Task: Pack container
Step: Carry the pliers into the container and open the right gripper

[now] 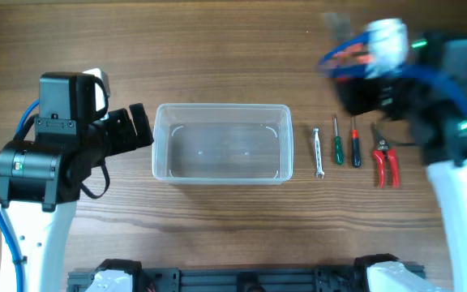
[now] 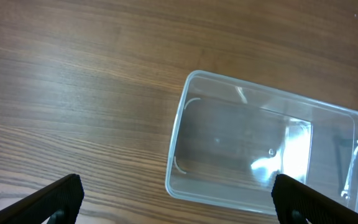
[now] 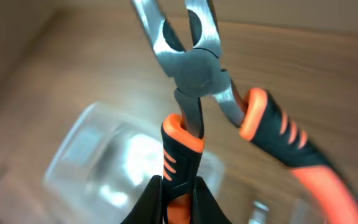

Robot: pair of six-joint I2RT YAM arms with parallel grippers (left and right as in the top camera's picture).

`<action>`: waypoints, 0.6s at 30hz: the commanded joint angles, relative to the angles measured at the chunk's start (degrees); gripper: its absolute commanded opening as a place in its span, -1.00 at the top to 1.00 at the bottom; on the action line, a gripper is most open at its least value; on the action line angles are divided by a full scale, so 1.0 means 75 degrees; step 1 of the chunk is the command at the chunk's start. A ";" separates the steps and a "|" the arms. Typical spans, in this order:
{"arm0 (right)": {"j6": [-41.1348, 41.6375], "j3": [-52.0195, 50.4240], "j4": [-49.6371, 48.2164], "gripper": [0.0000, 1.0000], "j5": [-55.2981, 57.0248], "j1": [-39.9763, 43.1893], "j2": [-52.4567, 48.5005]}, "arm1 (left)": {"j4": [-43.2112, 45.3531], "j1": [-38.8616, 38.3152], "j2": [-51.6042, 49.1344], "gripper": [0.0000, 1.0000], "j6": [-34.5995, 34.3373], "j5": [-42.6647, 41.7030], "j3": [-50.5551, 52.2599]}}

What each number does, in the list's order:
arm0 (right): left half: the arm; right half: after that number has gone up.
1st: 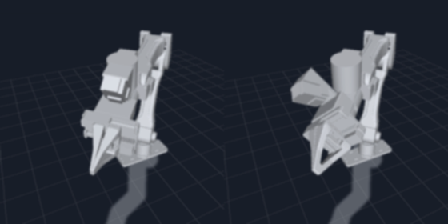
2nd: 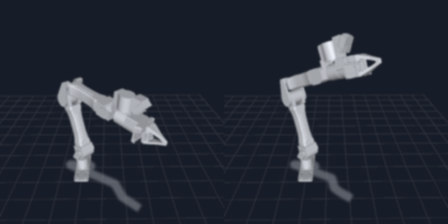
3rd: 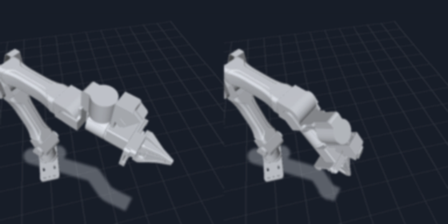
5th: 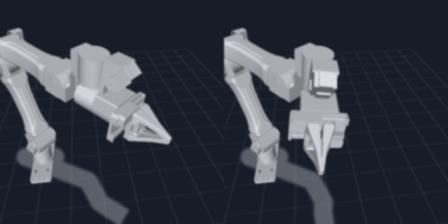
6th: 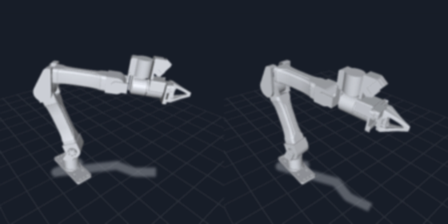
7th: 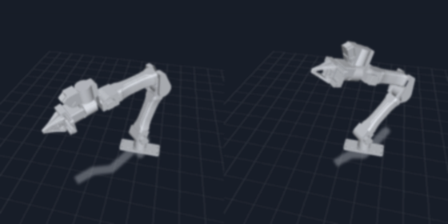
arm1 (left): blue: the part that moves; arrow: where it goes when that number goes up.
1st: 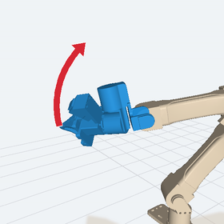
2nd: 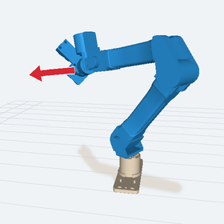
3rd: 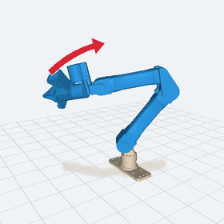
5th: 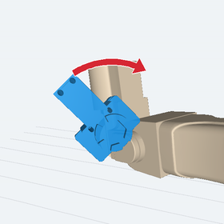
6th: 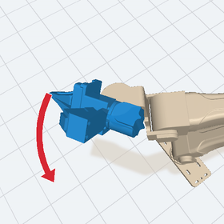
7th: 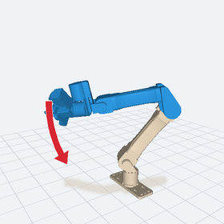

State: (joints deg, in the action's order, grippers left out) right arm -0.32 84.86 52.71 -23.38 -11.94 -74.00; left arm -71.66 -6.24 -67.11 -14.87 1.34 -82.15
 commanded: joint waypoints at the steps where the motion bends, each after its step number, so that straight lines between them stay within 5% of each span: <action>1: -0.0918 0.0076 -0.0184 0.91 0.0326 -0.1746 -0.0338 | 0.0029 0.0050 0.0050 -1.00 0.0154 -0.0119 -0.0061; 6: -0.1988 0.0070 -0.0408 0.91 0.1725 -0.3628 -0.2477 | 0.0029 0.0050 0.0050 -0.99 0.0154 -0.0119 -0.0061; 13: -0.2973 0.0070 -0.1545 0.91 0.1807 -0.3835 -0.5394 | 0.0029 0.0050 0.0050 -0.99 0.0154 -0.0119 -0.0061; 18: -0.4351 0.0070 -0.2232 0.91 0.1813 -0.3835 -0.6155 | 0.0029 0.0050 0.0050 -1.00 0.0154 -0.0119 -0.0061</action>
State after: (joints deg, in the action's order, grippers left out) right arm -26.00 84.82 38.11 -10.00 -40.36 -119.63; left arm -71.64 -6.24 -67.11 -14.66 1.34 -82.15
